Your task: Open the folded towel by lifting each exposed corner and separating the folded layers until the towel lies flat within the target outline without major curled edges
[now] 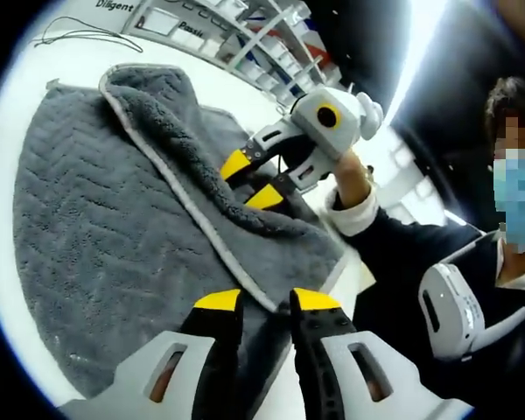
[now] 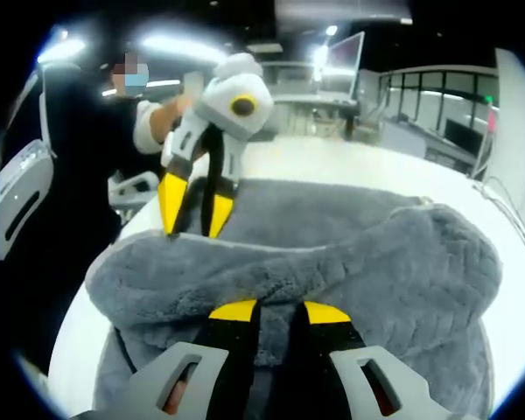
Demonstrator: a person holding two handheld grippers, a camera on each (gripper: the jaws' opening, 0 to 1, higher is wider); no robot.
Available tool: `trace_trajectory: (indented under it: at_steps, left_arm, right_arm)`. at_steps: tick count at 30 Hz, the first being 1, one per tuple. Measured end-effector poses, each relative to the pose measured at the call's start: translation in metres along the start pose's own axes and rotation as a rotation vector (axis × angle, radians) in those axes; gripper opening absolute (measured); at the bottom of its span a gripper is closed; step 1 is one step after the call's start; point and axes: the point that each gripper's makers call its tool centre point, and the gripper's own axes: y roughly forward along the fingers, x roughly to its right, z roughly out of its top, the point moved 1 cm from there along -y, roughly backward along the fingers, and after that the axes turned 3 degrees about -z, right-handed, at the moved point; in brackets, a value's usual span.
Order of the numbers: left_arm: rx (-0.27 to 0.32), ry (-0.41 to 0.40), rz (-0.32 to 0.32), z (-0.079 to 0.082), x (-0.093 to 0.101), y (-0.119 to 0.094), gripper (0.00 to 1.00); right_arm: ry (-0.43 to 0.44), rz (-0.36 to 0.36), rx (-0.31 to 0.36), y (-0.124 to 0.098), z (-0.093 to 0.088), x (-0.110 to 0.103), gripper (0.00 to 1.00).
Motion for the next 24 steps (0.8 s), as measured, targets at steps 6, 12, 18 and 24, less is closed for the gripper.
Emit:
trace_trajectory:
  at_steps: [6, 12, 18, 24]
  left_arm:
    - [0.020, -0.040, 0.007, 0.001, -0.004, 0.002, 0.13]
    - [0.124, -0.014, 0.040, 0.008, -0.008, 0.001, 0.04]
    - [0.189, -0.007, 0.046, 0.012, -0.008, -0.006, 0.03]
    - [0.233, 0.025, 0.047, 0.016, -0.003, -0.011, 0.03]
  right_arm:
    - [-0.009, -0.002, -0.004, 0.000, 0.000, -0.001, 0.16]
    - [-0.024, -0.008, -0.020, 0.000, 0.001, -0.002, 0.16]
    - [-0.022, 0.003, -0.017, -0.002, 0.001, 0.000, 0.16]
    - [-0.011, 0.024, -0.002, -0.007, 0.002, 0.003, 0.16]
